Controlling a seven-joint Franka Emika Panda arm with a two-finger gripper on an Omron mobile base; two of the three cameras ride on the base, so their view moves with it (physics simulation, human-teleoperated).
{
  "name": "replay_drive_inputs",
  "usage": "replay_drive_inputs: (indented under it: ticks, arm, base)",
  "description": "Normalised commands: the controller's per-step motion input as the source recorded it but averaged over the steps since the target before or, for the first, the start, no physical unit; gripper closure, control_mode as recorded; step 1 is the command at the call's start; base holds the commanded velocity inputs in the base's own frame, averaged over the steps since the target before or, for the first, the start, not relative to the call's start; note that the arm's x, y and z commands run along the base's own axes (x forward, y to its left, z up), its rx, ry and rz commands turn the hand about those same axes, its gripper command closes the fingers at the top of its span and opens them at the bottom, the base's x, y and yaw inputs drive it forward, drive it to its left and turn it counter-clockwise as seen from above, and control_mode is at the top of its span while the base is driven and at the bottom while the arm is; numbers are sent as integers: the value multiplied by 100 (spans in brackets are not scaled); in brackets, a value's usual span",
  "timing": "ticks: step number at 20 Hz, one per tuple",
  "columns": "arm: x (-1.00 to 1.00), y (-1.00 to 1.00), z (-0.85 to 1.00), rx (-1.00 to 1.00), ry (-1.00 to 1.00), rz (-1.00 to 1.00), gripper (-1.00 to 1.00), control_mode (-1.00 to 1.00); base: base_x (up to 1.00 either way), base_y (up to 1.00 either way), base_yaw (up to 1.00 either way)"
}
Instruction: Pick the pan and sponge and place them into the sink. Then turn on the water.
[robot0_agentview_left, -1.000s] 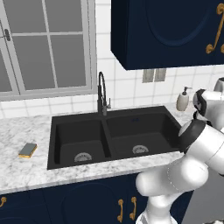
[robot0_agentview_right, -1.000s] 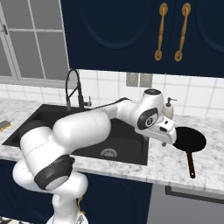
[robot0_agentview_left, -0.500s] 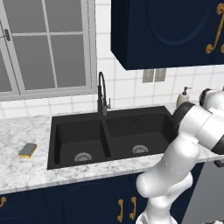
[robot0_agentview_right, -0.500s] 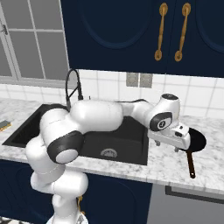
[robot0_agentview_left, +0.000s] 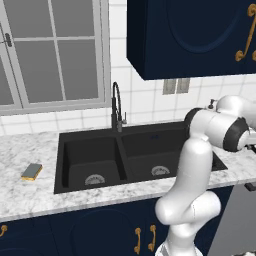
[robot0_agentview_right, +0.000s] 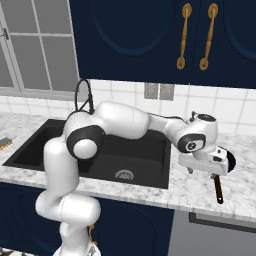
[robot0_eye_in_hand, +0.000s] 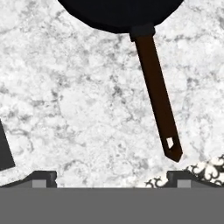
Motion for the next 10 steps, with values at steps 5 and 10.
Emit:
replay_drive_inputs:
  ticks: [5, 10]
  arm:
    - [14, -38, -27, 1, 0, 4, -100, -100]
    - [22, -28, -25, 3, 1, 1, -100, -100]
  base:
    - [0, 0, 0]
    - [0, 0, 0]
